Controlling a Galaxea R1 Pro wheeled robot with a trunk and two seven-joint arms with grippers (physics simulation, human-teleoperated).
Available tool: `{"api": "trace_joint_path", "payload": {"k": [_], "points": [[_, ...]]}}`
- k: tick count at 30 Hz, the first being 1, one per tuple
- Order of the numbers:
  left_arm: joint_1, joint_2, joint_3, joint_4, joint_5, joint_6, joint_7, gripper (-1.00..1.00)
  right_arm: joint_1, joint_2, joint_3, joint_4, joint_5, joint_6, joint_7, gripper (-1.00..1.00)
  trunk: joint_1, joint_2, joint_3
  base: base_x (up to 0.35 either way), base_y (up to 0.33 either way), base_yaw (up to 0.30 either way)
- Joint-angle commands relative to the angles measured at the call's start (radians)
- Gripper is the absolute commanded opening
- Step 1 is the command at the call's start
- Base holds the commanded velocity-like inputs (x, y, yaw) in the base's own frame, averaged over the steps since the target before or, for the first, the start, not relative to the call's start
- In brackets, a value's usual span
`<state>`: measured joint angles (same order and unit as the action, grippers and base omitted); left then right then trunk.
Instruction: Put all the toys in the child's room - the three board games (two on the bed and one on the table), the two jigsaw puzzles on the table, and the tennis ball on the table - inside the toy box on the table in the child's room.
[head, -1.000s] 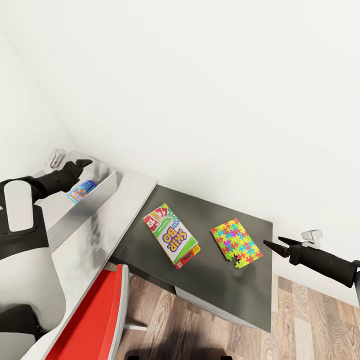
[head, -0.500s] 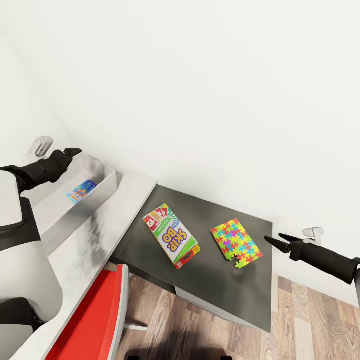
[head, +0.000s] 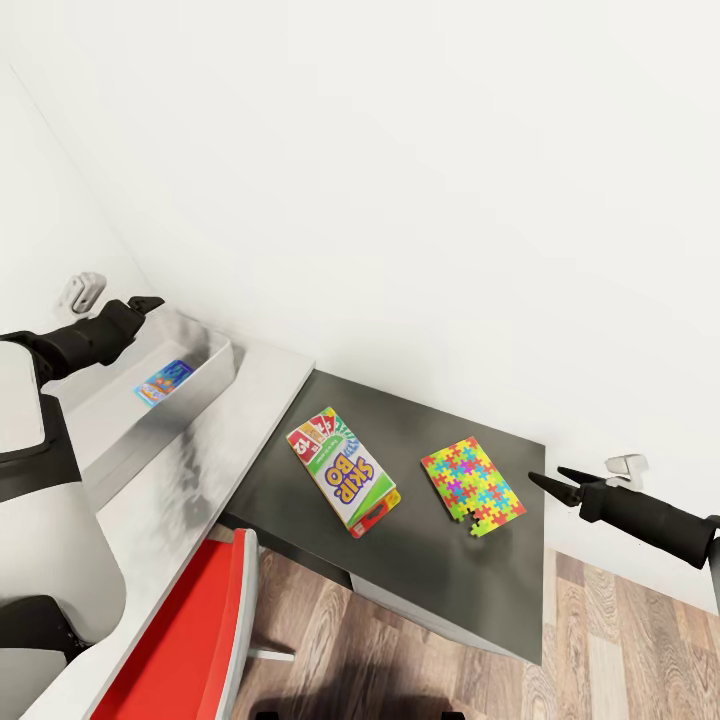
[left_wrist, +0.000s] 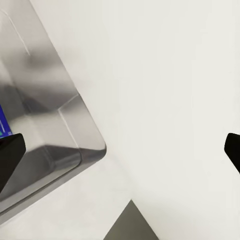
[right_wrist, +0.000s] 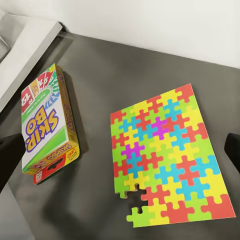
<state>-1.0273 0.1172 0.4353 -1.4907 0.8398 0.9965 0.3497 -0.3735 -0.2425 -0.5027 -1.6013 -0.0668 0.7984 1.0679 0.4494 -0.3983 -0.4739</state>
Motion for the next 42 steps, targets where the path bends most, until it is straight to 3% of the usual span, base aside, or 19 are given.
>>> {"api": "trace_joint_path", "payload": {"k": [1,20,29,42], "points": [[-0.001,0.0,0.001,-0.001,0.01,0.004,0.009,1.0,-0.001,0.0,-0.001,0.0,-0.006,0.009,0.0,1.0,0.001,-0.002,-0.001,0.0,0.0,0.0],[-0.001,0.0,-0.001,-0.001,0.011,0.004,0.009,1.0,-0.001,0.0,-0.001,0.0,-0.006,0.008,0.002,1.0,0.001,-0.002,-0.001,0.0,0.0,0.0],[0.023,0.032,0.023,0.047,-0.018,0.012,-0.002,1.0,0.034,0.005,0.002,-0.005,-0.008,0.01,0.005,1.0,0.001,-0.002,0.006,0.0,0.0,0.0],[0.03,0.042,0.03,0.062,-0.028,0.014,-0.005,1.0,0.045,0.008,0.003,-0.006,-0.008,0.011,0.006,1.0,0.001,-0.002,0.024,0.0,0.0,0.0]]}}
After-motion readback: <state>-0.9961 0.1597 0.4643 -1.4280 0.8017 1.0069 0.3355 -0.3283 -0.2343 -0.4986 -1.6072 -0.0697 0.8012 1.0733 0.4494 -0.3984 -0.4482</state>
